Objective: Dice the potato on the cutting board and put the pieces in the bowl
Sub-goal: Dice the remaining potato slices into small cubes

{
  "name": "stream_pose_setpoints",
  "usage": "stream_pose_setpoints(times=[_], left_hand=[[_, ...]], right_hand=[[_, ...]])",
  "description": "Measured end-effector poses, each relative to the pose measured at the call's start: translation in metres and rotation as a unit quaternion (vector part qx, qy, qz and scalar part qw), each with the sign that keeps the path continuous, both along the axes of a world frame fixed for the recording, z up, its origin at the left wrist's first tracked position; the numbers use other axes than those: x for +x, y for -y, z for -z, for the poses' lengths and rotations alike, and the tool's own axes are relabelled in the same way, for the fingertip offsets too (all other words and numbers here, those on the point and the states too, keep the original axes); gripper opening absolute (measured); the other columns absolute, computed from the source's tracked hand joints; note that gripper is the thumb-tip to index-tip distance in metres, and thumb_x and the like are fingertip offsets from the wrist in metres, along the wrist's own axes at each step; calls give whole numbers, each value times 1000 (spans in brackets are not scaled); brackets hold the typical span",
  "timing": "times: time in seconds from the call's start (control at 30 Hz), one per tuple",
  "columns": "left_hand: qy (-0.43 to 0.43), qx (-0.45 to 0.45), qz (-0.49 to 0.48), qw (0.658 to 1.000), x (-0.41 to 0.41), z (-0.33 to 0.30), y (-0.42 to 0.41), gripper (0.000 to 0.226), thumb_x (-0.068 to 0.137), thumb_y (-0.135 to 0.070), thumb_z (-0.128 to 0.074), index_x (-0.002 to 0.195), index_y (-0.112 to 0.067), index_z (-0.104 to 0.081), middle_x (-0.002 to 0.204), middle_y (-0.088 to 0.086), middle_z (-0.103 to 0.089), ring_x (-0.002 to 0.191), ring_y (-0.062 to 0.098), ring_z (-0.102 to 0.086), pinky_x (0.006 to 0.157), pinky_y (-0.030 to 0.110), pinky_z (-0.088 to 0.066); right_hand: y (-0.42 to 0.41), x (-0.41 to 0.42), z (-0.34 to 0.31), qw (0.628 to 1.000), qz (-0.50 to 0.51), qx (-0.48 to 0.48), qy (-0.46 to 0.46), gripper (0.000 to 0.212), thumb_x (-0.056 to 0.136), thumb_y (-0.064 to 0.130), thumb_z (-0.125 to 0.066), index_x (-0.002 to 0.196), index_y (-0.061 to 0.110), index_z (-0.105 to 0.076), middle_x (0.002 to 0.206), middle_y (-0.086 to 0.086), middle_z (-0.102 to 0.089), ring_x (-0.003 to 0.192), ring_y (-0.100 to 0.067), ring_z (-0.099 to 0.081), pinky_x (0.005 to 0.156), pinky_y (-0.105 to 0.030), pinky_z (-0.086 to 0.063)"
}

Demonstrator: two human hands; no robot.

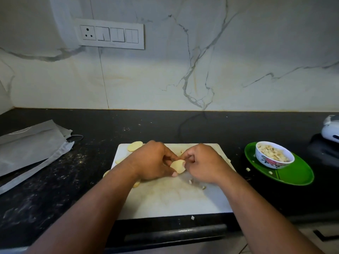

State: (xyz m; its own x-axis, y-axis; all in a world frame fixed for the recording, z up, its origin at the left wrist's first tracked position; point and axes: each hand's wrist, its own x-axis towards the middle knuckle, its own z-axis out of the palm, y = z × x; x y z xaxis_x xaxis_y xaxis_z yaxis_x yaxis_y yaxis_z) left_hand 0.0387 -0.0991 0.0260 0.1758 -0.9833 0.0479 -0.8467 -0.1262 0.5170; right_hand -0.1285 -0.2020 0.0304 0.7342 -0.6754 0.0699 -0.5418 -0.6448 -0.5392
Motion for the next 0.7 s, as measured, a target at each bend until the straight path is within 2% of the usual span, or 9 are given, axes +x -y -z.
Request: stream_pose_setpoints(times=[0.1,0.17,0.23,0.37,0.5,0.63,0.7], left_hand=[[39,7,6,999,-3,-1,1,43,83,-42,-85,125,-35,-76,114,-21,-75,95,0,-67,92,26,-57],[45,9,9,999,-2,-1,1,44,83,-44,-85,125,-34,-75,115,-21,-75,97,-1,-67,95,27,-57],[53,10,7,999,-1,-2,0,43,82,-44,-85,123,-33,-76,115,-20,-75,98,-1,-67,96,29,-57],[67,12,7,998,-4,-3,0,39,85,-42,-83,121,-30,-77,117,-17,-75,101,3,-68,98,31,-57],[62,-12,-6,998,-5,2,1,37,81,-46,-85,114,-31,-80,109,-21,-75,97,-2,-67,95,29,-57],[35,-22,-5,999,-3,5,2,33,78,-44,-88,107,-32,-81,99,-24,-75,91,-7,-67,93,29,-58],[33,-20,-1,999,-4,5,2,29,78,-40,-89,105,-31,-81,97,-24,-74,91,-6,-67,93,29,-59]], right_hand=[[5,-21,-6,995,75,-69,10,22,81,20,-63,97,31,-74,88,13,-73,81,-3,-67,74,-25,-57],[9,-41,-10,979,132,-148,-41,17,76,25,-61,88,24,-73,85,6,-73,82,-16,-69,74,-30,-58],[8,-56,-10,962,166,-186,-115,18,72,32,-62,84,21,-70,81,4,-71,78,-22,-66,68,-32,-57],[2,-66,-3,956,180,-171,-158,22,72,41,-64,81,21,-66,73,6,-64,66,-18,-60,53,-26,-47],[5,-70,0,957,197,-155,-146,18,76,36,-67,87,23,-67,80,5,-66,71,-18,-61,55,-25,-46],[11,-75,9,961,205,-117,-142,17,83,37,-62,81,20,-60,74,4,-60,68,-17,-57,47,-25,-33],[12,-77,14,965,201,-105,-132,17,85,33,-60,78,18,-60,72,3,-60,67,-18,-57,48,-26,-34]])
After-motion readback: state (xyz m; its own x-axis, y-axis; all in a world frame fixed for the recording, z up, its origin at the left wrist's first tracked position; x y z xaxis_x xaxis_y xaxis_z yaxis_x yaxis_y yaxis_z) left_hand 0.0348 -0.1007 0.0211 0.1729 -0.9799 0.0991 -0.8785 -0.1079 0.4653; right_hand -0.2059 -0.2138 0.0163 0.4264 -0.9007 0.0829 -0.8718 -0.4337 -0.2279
